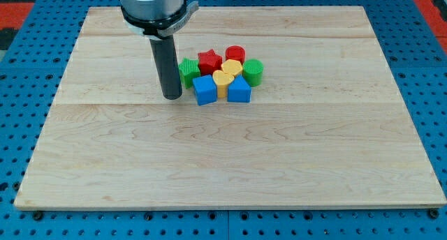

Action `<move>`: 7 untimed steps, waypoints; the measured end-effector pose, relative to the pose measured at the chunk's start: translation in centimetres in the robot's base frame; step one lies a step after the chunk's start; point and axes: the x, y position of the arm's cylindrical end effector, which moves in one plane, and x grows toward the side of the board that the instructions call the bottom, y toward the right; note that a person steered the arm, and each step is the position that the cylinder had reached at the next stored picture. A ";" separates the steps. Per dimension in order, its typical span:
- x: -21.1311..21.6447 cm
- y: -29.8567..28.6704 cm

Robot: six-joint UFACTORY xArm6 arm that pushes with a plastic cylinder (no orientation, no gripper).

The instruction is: Drag the cube to the bottom of the red star

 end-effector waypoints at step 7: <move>3.1 0.1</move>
